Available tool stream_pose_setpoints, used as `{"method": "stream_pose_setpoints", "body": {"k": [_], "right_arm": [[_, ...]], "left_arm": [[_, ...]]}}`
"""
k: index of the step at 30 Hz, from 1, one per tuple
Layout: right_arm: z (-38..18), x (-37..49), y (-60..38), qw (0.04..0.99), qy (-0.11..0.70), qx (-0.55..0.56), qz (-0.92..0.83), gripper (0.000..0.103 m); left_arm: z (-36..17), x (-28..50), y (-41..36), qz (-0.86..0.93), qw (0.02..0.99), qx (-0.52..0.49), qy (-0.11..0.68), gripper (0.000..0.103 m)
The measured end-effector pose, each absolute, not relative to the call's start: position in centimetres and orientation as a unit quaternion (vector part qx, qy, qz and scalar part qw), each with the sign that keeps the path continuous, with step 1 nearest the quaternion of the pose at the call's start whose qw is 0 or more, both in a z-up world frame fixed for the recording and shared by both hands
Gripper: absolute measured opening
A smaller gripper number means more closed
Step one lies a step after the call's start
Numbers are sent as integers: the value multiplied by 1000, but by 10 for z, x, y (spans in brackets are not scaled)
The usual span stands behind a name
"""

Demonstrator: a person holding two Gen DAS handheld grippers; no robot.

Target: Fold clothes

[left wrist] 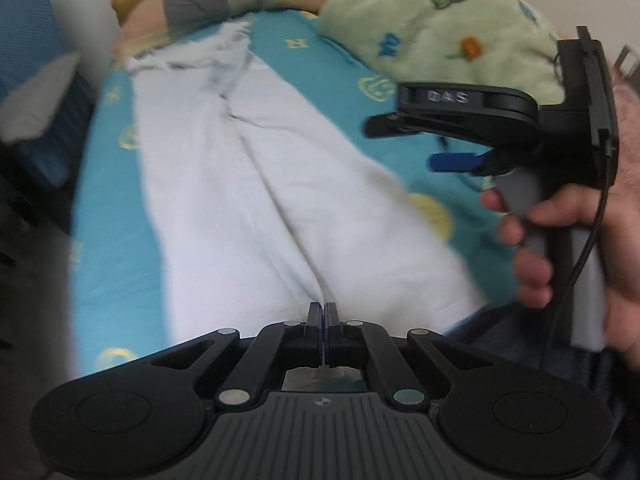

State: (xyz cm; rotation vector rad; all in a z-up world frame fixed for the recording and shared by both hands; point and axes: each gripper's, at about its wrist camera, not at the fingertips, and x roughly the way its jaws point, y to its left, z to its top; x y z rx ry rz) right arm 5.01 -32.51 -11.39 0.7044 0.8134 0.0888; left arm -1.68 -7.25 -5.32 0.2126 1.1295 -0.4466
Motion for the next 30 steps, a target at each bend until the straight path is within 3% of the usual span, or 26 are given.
{"method": "stream_pose_setpoints", "body": {"k": [5, 7, 10, 11, 13, 16, 20, 27, 30], "right_arm": [[-124, 51, -337, 835, 424, 345, 60, 89], [-129, 52, -341, 824, 444, 345, 62, 89], [-140, 55, -345, 807, 482, 336, 54, 89], [-145, 56, -347, 800, 493, 337, 53, 89], [-154, 57, -348, 787, 512, 342, 51, 89], [-165, 58, -343, 779, 530, 334, 34, 89], [-167, 54, -340, 785, 522, 334, 18, 88], [-167, 43, -325, 758, 553, 340, 55, 90], [-166, 36, -313, 743, 575, 336, 73, 80]], "left_arm": [[-114, 3, -65, -212, 779, -10, 590, 7], [-122, 9, -50, -204, 761, -56, 613, 27], [-114, 18, -19, -177, 774, -102, 600, 66], [-111, 22, -6, -165, 781, -117, 591, 75], [-108, 32, 19, -132, 793, -147, 576, 81], [-117, 47, 52, -65, 800, -177, 569, 83], [-156, 66, 74, 18, 758, -203, 619, 81], [-160, 59, 83, 8, 737, -239, 632, 81], [-161, 48, 63, -28, 725, -225, 650, 66]]}}
